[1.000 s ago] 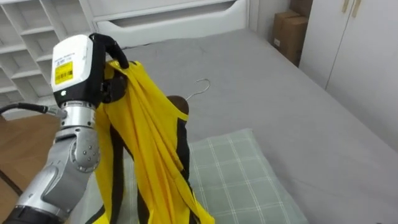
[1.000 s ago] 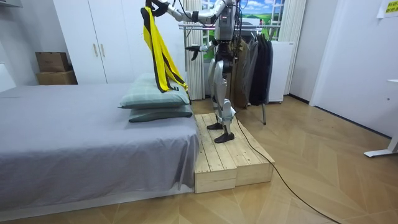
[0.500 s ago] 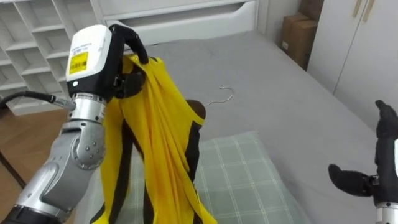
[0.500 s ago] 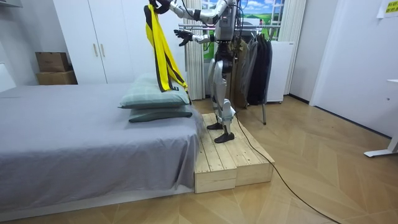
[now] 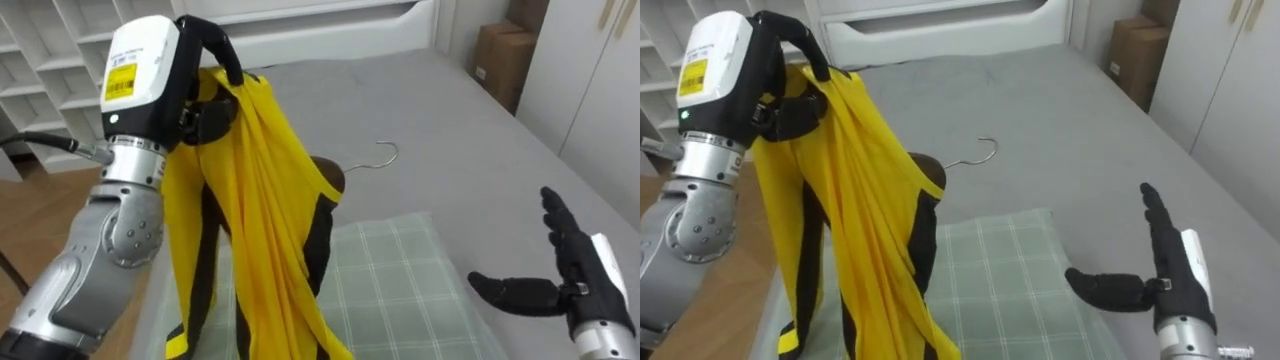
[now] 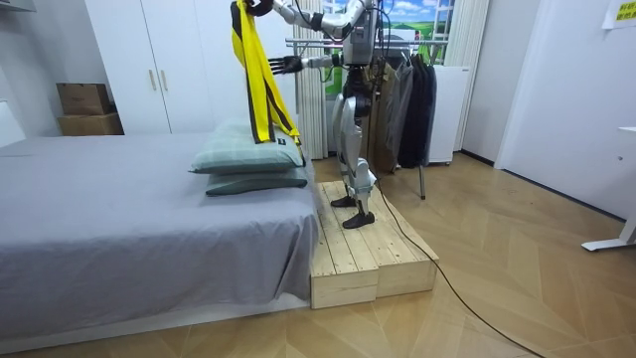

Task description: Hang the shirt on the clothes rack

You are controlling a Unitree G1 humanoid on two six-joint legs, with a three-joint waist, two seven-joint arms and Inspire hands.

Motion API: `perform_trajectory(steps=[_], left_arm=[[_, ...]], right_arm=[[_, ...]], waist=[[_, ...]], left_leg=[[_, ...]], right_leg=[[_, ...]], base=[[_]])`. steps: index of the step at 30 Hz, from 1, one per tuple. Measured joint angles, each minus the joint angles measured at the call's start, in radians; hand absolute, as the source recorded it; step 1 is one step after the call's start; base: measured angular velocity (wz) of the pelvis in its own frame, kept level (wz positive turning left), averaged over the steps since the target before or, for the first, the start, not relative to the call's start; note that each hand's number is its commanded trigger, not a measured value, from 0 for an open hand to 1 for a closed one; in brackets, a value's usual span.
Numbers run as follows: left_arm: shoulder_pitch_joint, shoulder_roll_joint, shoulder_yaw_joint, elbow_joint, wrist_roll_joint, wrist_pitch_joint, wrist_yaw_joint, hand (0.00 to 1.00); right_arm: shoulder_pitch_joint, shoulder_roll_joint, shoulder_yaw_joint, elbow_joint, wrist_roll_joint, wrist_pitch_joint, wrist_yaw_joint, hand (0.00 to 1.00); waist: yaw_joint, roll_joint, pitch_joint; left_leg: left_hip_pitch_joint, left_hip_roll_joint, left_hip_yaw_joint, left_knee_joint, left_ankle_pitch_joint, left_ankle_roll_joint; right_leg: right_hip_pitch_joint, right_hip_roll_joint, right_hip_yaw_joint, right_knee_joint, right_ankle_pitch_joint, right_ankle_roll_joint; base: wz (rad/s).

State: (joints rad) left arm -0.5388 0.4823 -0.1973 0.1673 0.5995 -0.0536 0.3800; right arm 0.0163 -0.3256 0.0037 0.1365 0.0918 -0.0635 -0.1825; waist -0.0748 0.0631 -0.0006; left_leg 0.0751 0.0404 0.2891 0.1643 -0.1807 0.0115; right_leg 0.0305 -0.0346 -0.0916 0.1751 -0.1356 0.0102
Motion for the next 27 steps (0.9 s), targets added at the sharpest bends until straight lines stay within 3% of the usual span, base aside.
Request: perform_trajectory(steps=[8, 12, 17, 22, 27], left_arm=[[0.0, -0.011, -0.007, 0.0, 0.023, -0.006, 0.002, 1.0], [0.0, -0.018, -0.007, -0.004, 0.025, -0.005, 0.002, 1.0], [0.0, -0.075, -0.007, -0.055, 0.043, 0.011, 0.002, 1.0], [0.0, -0.093, -0.012, -0.088, 0.041, 0.011, 0.002, 1.0], [0.0, -0.1, -0.019, -0.088, 0.059, 0.011, 0.002, 1.0]], right_arm=[[-0.103, 0.002, 0.155, 0.02, 0.023, 0.0, 0.093, 0.0], [-0.126, 0.008, 0.173, 0.047, 0.032, 0.0, 0.138, 0.0], [-0.127, 0.031, 0.194, 0.083, 0.034, 0.004, 0.192, 0.0], [-0.132, 0.062, 0.225, 0.09, 0.155, 0.022, 0.241, 0.0], [-0.137, 0.081, 0.275, 0.094, 0.284, 0.022, 0.286, 0.0]], waist=[[0.007, -0.002, 0.0016], [0.016, -0.005, 0.0044], [0.035, -0.001, 0.0069], [0.028, -0.001, 0.0074], [0.029, 0.005, 0.0159]], left_leg=[[0.004, 0.001, 0.004, -0.001, 0.0, 0.0], [0.002, 0.001, -0.001, -0.001, 0.0, 0.0], [0.0, 0.001, -0.001, -0.003, 0.0, 0.0], [0.003, 0.0, -0.004, -0.003, 0.0, 0.0], [0.002, 0.0, -0.004, -0.003, 0.0, 0.0]], right_leg=[[0.003, 0.0, -0.003, 0.0, 0.001, -0.001], [0.003, -0.001, -0.005, -0.002, 0.002, -0.001], [0.002, 0.0, -0.006, -0.005, 0.003, -0.001], [0.005, 0.0, -0.005, -0.005, 0.003, -0.001], [0.005, 0.0, -0.005, -0.005, 0.003, -0.001]], base=[[0.0], [0.02], [0.0], [0.0], [0.01]])
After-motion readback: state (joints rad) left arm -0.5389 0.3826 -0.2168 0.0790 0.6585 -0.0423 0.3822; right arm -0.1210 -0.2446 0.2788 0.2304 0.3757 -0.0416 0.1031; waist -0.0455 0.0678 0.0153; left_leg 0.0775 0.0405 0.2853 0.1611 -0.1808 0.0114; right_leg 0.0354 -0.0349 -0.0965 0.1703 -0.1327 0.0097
